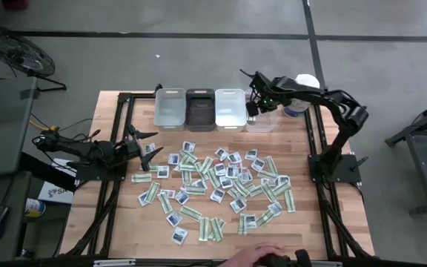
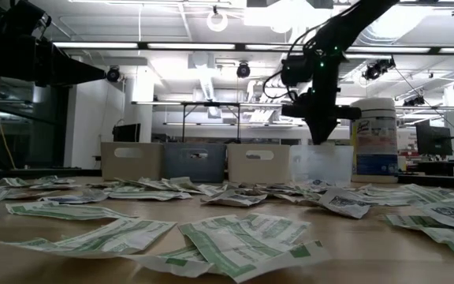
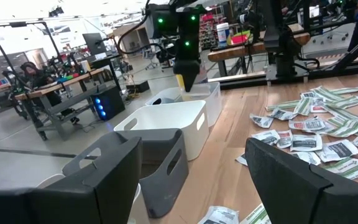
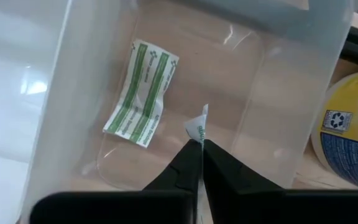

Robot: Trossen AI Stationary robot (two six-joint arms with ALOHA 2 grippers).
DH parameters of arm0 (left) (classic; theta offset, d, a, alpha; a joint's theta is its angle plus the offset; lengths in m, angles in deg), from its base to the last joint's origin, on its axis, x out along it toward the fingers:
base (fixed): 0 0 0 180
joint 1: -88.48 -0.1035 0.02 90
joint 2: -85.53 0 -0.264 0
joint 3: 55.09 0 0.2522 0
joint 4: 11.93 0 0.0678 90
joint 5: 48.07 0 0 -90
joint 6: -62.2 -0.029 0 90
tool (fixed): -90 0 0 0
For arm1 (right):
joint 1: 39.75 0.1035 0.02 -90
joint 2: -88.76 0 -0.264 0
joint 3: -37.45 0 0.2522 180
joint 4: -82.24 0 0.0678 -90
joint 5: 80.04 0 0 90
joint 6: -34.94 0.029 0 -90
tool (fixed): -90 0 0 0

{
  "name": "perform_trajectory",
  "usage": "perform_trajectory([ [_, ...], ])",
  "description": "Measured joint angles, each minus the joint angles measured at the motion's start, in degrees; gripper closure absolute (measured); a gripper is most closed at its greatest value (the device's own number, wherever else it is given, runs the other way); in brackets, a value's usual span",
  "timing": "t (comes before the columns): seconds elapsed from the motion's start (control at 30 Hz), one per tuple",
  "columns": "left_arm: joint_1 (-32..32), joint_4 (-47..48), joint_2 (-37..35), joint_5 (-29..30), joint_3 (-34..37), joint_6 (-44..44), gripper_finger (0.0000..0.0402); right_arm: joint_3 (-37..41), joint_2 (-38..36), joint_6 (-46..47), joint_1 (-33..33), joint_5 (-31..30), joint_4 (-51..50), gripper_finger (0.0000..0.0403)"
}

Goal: Pick & Place First Aid Supplies
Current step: Put the green bandage into the transparent bin

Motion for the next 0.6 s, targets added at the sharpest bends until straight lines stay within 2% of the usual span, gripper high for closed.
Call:
perform_trajectory([
  [0.47,0.0,0.0,0.0,0.0,0.0,0.0,0.0121,0.0,-0.1,0.6,0.7,1.0,1.4,0.0259],
  [0.6,0.0,0.0,0.0,0.0,0.0,0.0,0.0121,0.0,-3.2,0.2,2.3,2.9,0.5,0.0235],
])
